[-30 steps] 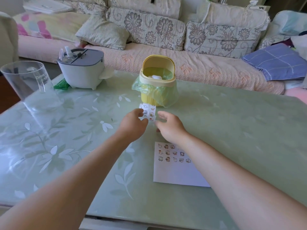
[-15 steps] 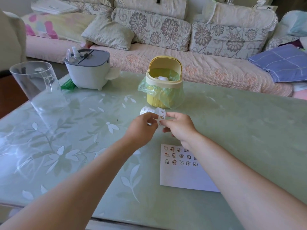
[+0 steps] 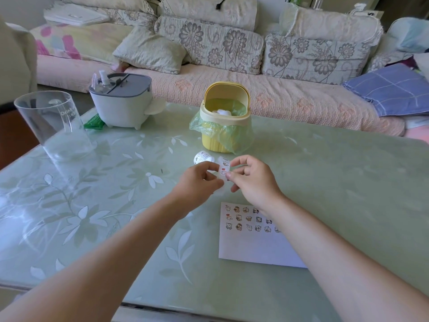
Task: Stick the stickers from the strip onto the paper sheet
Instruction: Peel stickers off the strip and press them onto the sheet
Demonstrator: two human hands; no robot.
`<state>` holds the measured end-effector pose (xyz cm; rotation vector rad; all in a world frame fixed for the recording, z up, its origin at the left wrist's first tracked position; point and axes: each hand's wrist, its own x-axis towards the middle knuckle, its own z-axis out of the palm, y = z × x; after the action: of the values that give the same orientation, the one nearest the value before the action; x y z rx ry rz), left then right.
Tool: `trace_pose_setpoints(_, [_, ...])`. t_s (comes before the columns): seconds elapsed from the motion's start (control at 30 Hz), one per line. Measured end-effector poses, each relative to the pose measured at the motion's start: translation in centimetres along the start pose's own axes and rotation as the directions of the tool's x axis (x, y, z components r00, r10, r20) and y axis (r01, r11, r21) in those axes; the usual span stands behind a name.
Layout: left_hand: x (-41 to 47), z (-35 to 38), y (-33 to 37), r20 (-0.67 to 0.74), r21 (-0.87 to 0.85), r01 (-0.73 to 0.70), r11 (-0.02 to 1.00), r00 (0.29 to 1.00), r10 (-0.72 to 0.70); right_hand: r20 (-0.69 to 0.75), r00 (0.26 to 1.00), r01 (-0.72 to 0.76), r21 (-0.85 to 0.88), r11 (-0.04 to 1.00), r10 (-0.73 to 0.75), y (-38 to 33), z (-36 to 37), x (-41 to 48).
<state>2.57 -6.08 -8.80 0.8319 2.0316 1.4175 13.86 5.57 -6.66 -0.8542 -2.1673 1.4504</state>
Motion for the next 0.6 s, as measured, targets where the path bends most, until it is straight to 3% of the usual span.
trace_pose_setpoints(0.27, [-0.8,0.9,1.3,-0.004,-0.131,0.048,0.990,0.999,-0.049,0.015,0.986,0.164,-0.220,0.962,-0.165,0.3,-1.0,-0.1])
trace_pose_setpoints(0.4, [-0.8,1.1,1.4,-0.045,-0.119,0.078,0.990,0.995,-0.084,0.030,0.969,0.241,-0.351,0.905,-0.246,0.7,-1.1,-0.1])
trace_pose_setpoints(0.6, [-1.2,1.5,1.9,-0.043,-0.179,0.104,0.978,0.993,-0.113,-0.037,0.945,0.280,-0.418,0.864,-0.324,1.0,-1.2,-0.6])
